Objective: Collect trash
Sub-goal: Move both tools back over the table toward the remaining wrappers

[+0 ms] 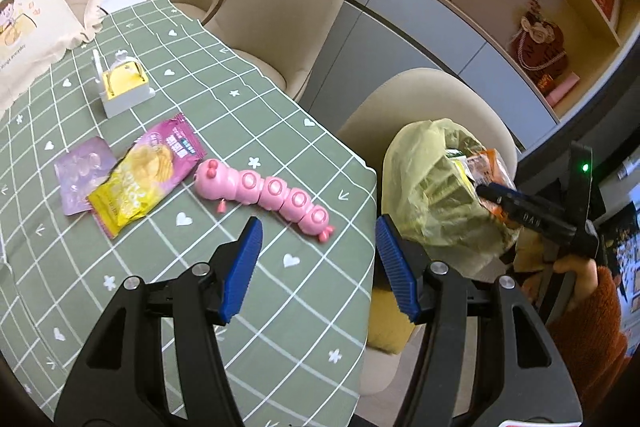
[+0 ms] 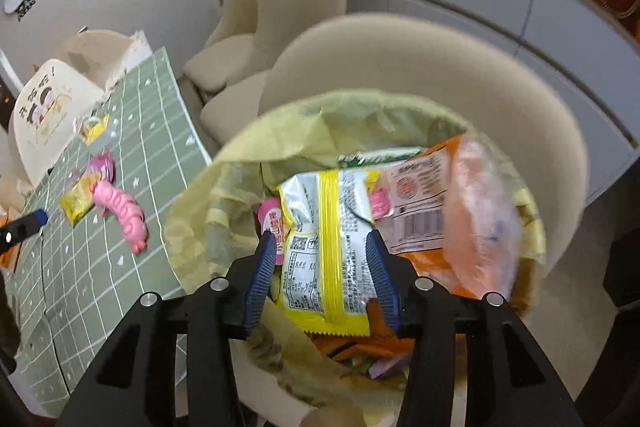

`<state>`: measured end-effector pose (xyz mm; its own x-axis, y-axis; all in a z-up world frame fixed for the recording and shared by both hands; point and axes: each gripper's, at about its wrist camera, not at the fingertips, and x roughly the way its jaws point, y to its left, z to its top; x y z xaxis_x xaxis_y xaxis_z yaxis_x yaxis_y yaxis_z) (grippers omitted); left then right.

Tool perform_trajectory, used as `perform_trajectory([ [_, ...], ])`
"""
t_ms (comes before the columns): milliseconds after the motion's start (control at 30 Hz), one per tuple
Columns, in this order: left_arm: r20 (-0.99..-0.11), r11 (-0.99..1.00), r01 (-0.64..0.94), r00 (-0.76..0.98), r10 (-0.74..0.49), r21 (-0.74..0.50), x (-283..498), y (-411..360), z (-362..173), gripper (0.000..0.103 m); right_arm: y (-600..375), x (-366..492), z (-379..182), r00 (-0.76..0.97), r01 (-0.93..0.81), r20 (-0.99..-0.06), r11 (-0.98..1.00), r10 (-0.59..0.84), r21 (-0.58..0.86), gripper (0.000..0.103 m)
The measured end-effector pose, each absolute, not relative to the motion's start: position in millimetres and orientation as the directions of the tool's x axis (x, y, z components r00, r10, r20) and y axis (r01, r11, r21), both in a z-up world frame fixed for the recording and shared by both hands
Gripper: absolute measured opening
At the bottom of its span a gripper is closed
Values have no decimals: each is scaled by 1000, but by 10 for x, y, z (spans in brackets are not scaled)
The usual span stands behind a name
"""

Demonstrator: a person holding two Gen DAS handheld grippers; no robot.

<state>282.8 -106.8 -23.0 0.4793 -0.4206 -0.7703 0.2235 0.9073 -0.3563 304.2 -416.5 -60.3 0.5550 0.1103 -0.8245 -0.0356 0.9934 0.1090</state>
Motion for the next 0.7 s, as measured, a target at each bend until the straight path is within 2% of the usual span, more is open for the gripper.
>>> perform_trajectory([
  [300, -762, 908, 252, 494, -419, -336, 2480, -633, -118, 56, -3590, 2522, -211, 640, -83, -747, 983, 179, 164, 44],
  [500, -757, 905, 257, 497, -425, -340, 2355, -238, -160, 56, -2884, 2197, -217, 630, -148, -745, 976, 219, 162, 44],
  [700, -768, 925, 206, 515, -380, -320, 2310, 324, -382, 56, -2325, 2130, -387, 602, -134, -772, 979, 203, 153, 44],
])
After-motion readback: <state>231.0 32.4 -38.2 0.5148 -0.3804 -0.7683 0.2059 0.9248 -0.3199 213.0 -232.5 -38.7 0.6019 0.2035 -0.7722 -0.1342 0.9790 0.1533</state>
